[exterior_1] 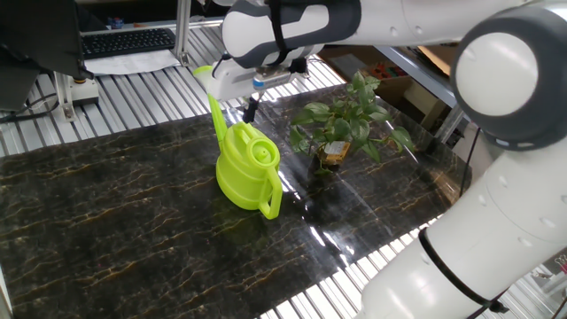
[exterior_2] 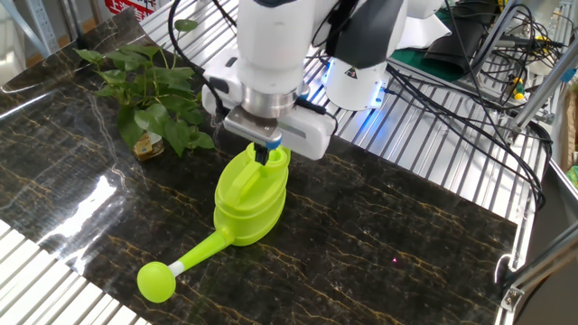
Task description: Water the plant
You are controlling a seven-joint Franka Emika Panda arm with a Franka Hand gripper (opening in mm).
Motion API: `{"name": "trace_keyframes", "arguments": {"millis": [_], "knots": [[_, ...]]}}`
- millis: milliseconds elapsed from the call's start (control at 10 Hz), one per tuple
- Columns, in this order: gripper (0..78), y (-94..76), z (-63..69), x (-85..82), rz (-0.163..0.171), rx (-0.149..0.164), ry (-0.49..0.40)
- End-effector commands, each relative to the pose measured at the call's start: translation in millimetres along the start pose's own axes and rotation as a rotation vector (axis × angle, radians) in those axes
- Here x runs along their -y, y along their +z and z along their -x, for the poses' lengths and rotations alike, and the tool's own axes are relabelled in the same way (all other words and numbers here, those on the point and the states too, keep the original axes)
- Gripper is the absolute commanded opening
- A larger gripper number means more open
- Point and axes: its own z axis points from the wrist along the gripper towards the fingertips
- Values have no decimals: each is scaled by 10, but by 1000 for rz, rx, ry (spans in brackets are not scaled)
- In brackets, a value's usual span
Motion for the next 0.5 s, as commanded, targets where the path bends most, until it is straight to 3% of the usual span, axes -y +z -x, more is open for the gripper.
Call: {"name": "trace_keyframes", "arguments": {"millis": [100, 500], "knots": [[0, 46, 96, 128, 0, 3, -25], [0, 130, 124, 165, -9, 3, 28]]}}
